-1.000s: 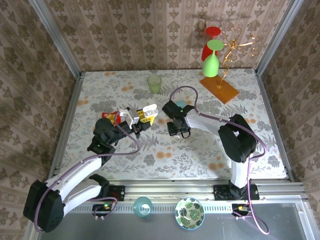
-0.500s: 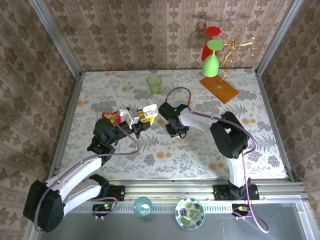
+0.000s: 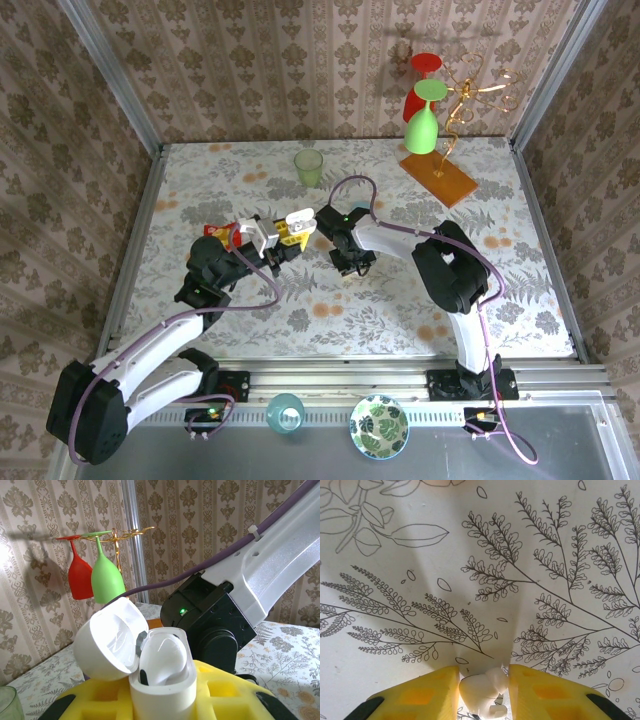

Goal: Insert wireless bluetooth earbuds into charging case

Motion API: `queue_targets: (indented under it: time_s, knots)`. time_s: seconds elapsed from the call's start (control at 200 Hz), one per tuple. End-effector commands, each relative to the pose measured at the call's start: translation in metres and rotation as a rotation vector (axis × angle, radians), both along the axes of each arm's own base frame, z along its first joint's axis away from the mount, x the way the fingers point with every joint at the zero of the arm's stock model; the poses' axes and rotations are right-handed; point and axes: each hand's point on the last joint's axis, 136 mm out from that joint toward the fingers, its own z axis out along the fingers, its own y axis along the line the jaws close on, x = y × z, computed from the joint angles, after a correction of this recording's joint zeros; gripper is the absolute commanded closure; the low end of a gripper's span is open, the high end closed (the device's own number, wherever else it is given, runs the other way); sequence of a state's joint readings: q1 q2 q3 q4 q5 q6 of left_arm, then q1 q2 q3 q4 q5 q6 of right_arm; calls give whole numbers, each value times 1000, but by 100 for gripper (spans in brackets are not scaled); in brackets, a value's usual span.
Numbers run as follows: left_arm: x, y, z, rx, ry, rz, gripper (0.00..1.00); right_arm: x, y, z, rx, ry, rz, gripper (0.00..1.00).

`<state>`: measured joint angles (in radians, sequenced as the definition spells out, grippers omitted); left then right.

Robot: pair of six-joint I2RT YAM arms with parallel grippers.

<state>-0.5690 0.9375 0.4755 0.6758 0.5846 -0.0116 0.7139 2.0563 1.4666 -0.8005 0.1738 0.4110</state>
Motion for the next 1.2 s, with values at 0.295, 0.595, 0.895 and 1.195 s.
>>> queue_targets:
  time_s: [0.295, 0.595, 0.895, 1.195]
  knots:
    - [-4, -1, 6, -4, -30, -15, 100, 4, 1, 19, 21, -45, 23, 73]
    - [2, 3, 4, -41, 2, -15, 100, 16, 21, 105, 408, -236, 11, 73]
    - [3, 4, 1, -42, -2, -8, 100, 11, 37, 218, 826, -522, 145, 76]
    - [-2, -2, 2, -53, 2, -66, 100, -29, 48, 321, 1166, -743, 348, 76]
